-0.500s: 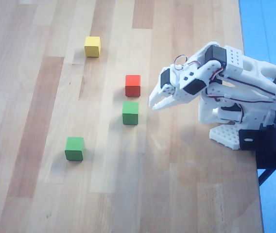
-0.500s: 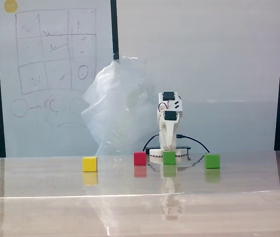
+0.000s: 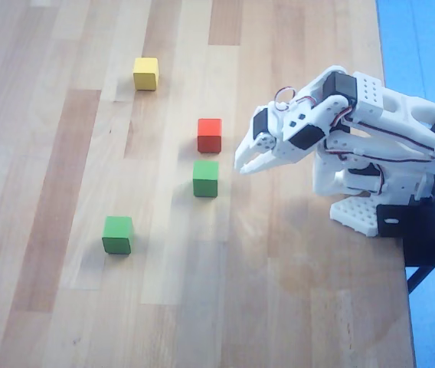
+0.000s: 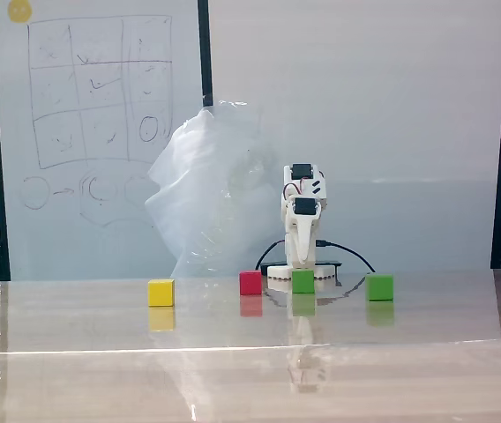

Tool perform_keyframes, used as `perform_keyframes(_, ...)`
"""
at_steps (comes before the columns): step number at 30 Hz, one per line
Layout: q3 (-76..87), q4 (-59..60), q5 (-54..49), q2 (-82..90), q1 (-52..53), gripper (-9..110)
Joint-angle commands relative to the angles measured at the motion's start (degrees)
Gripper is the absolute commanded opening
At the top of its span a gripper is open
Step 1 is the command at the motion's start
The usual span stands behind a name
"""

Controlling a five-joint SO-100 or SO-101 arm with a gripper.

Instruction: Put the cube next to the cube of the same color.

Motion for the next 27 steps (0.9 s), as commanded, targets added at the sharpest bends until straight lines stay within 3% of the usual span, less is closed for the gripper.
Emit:
perform_keyframes(1,-0.9,0.1,-0.4,1.7,-0.2,0)
perform_keyframes(27,-0.9,0.1,-1.0,1.7,-0.8,0)
